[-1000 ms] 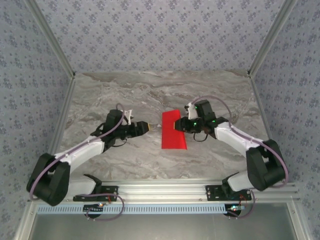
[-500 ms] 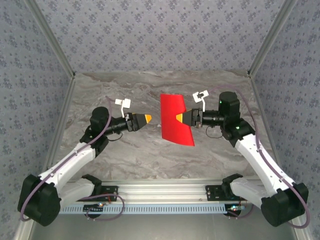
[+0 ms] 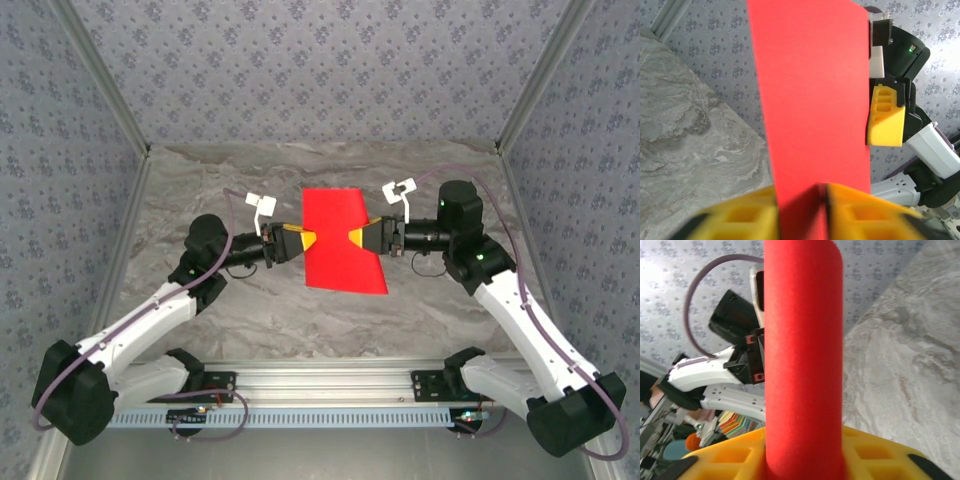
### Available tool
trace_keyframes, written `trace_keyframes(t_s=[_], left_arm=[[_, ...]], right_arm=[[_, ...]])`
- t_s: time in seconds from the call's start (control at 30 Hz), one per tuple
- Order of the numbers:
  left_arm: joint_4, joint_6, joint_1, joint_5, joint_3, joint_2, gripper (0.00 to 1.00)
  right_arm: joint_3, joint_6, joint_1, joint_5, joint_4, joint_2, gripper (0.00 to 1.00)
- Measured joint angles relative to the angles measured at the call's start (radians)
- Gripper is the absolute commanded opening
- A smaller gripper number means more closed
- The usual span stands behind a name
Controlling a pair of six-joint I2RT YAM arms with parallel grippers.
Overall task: Fold a paper plane with a square sheet of paper (fold left side to right side)
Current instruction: Place a square sheet of paper at the center of the table, then first fold in half a square sheet of paper at the center of the table.
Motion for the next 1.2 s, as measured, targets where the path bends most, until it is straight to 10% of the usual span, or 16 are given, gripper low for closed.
trace_keyframes(t_s=[0.23, 0.5, 0.8, 1.2], left_arm=[[-0.17, 0.067, 0.002, -0.092, 0.025, 0.063, 0.0], [-0.368, 0.135, 0.081, -0.158, 0.065, 0.336, 0.0], [-0.568, 0.28, 0.113, -0.193, 0.18, 0.63, 0.0], [-0.684, 0.356, 0.127, -0.211, 0.27, 0.663, 0.04]], right_arm=[[-0.018, -0.117, -0.059, 0.218, -0.187, 0.002, 0.77], [-0.103, -0.213, -0.07, 0.456, -0.291, 0.098, 0.82], [-0.247, -0.132, -0.023, 0.475, -0.11, 0.338, 0.28], [-0.172, -0.069, 0.043, 0.534, 0.087, 0.686, 0.2]])
